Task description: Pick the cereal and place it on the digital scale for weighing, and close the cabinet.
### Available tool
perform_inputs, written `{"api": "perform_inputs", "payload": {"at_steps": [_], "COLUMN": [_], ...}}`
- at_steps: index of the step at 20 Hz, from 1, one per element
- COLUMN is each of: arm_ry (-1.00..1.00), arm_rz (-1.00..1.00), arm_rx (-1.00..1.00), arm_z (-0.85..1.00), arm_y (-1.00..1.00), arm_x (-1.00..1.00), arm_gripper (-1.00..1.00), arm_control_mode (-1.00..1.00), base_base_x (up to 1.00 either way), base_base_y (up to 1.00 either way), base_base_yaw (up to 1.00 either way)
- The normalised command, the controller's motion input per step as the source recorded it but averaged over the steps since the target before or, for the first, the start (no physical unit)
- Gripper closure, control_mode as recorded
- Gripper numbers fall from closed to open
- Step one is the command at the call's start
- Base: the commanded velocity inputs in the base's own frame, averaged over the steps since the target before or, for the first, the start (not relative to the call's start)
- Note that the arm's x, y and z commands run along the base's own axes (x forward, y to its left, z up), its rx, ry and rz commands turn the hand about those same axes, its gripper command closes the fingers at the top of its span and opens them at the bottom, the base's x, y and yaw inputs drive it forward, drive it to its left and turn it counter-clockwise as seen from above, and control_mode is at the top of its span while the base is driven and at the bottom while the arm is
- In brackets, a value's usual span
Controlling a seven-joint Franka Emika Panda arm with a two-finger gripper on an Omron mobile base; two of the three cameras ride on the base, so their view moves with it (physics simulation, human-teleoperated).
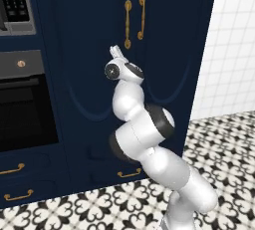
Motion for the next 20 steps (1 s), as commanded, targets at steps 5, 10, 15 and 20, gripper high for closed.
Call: {"api": "perform_inputs", "payload": {"at_steps": [5,10,15,20], "arm_ry": [-0.01,0.00,0.00,0.00], "arm_rz": [0.01,0.00,0.00,0.01], "arm_rx": [0.00,0.00,0.00,0.00], "arm_z": [-0.13,-0.05,-0.05,-0.28], "arm_y": [0.00,0.00,0.00,-0.16], "arm_x": [0.85,0.67,0.51,0.69], "arm_gripper": [-1.00,-1.00,-1.00,-1.00], "arm_control_mode": [-1.00,-1.00,-1.00,-1.00], "base_base_x": [0.00,0.00,0.00,0.00], "base_base_y": [0.00,0.00,0.00,0.00], "base_base_yaw": [0.00,0.00,0.00,0.00]}}
